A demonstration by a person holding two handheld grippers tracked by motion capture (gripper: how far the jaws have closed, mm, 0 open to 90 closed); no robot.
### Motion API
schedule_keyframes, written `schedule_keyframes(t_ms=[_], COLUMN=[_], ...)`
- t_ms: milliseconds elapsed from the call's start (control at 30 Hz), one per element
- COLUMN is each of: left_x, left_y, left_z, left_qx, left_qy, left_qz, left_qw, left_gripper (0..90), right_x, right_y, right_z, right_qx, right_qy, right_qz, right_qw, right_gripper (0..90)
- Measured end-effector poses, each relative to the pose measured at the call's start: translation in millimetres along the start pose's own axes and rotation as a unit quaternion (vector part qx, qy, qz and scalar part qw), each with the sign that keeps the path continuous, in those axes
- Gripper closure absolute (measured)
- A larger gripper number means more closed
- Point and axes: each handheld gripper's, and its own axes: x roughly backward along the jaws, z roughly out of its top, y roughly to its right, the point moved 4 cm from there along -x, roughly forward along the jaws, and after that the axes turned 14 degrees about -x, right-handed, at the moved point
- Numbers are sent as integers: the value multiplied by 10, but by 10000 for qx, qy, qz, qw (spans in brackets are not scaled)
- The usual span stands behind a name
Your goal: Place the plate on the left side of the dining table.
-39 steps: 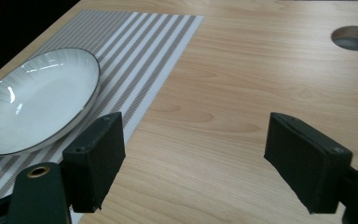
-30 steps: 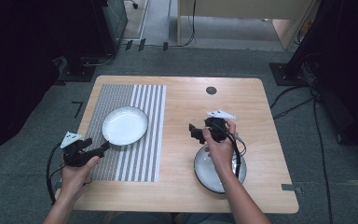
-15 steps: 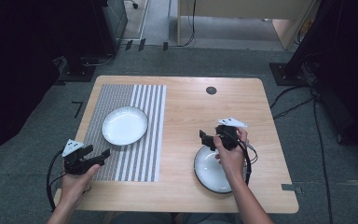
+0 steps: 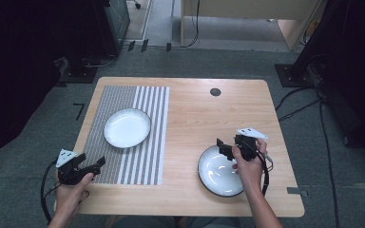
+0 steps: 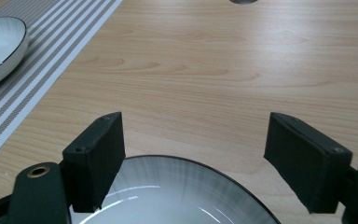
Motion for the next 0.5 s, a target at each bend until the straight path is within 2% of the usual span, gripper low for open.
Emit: schedule_keyframes(t_ms=[67,233,500], left_x=[-4,-15,29], left_y=[-8,-40,-98], left_z=[-38,-127,-237], left_qx=[-2,21,-71], left_qy=[-86,-240,-292], left_qz=[88,112,265], left_qw=[9999,9996,9992], left_gripper=[153,151,148], right_x=[30,93,193], right_y=[51,173,400], right_z=[-15,-63,-158], right_qx=[-18,-70,-170], right_qy=[23,58,78], right_qz=[-35,-117,-284], right_qw=[10000,9999,9994], right_gripper=[204,205,203])
